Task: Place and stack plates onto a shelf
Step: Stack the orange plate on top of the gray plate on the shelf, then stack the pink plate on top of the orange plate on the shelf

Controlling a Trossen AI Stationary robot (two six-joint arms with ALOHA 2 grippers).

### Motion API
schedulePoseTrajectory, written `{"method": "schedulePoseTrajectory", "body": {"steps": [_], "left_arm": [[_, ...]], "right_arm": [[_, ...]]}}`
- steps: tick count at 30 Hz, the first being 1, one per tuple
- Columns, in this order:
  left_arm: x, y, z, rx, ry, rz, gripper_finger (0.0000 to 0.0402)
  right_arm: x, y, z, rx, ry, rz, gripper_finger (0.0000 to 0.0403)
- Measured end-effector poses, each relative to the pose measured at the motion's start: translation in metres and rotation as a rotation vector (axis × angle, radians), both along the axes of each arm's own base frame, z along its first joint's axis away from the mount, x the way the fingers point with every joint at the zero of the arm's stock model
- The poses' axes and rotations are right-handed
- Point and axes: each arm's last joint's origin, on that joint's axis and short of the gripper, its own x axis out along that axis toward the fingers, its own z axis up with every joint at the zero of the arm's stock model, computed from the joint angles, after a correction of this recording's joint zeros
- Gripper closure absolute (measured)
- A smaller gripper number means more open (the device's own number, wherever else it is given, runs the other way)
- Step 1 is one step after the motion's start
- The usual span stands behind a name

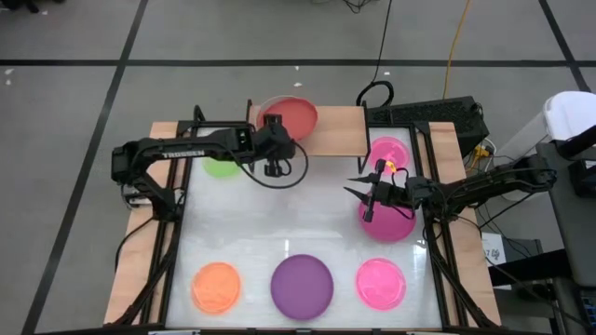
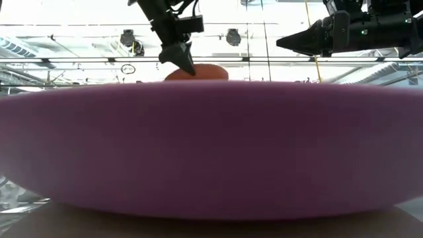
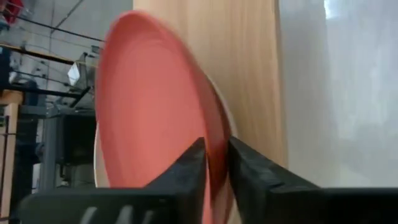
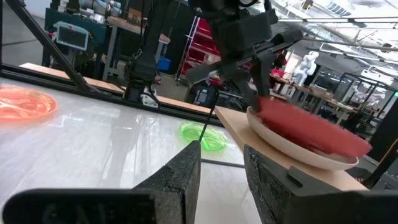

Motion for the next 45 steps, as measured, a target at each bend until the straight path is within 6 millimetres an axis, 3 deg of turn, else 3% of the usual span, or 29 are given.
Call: {"method": "schedulePoseTrajectory", "body": {"steps": [5, 9, 17, 20, 22, 26, 30, 36, 40, 45], "left_arm": [[-0.001, -0.001, 0.005, 0.029, -0.024, 0.029, 0.0258], [-0.012, -0.014, 0.025, 0.069, -0.098, 0.072, 0.0238], [-0.058, -0.071, 0.079, -0.132, -0.445, 0.15, 0.0237], [-0.078, -0.093, 0.084, -0.159, -0.535, 0.187, 0.0248], [-0.091, -0.11, 0.076, -0.181, -0.579, 0.195, 0.0259], [-0.108, -0.141, 0.042, -0.194, -0.671, 0.188, 0.028], [-0.113, -0.158, 0.008, -0.184, -0.8, 0.145, 0.0284], [-0.112, -0.16, -0.02, -0.147, -0.966, 0.08, 0.0284], [-0.114, -0.158, -0.024, -0.151, -1.021, 0.084, 0.0284], [-0.113, -0.158, -0.024, -0.149, -1.024, 0.085, 0.0284]], "right_arm": [[0.0, 0.0, 0.0, -0.003, 0.005, 0.0, 0.0298], [0.0, 0.0, -0.002, -0.006, 0.019, -0.001, 0.0298], [-0.001, -0.003, -0.004, 0.008, 0.036, -0.103, 0.0298], [-0.002, 0.0, -0.005, -0.008, 0.062, -0.111, 0.0298], [0.0, 0.002, -0.001, -0.033, 0.112, -0.167, 0.0298], [0.007, 0.007, 0.021, -0.067, 0.234, -0.288, 0.0298], [0.012, 0.011, 0.043, 0.002, 0.315, -0.276, 0.0298], [0.008, 0.017, 0.058, 0.039, 0.493, -0.207, 0.0298], [0.001, 0.023, 0.055, 0.096, 0.581, -0.176, 0.0298], [-0.004, 0.033, 0.047, 0.3, 0.698, 0.029, 0.0298]]}}
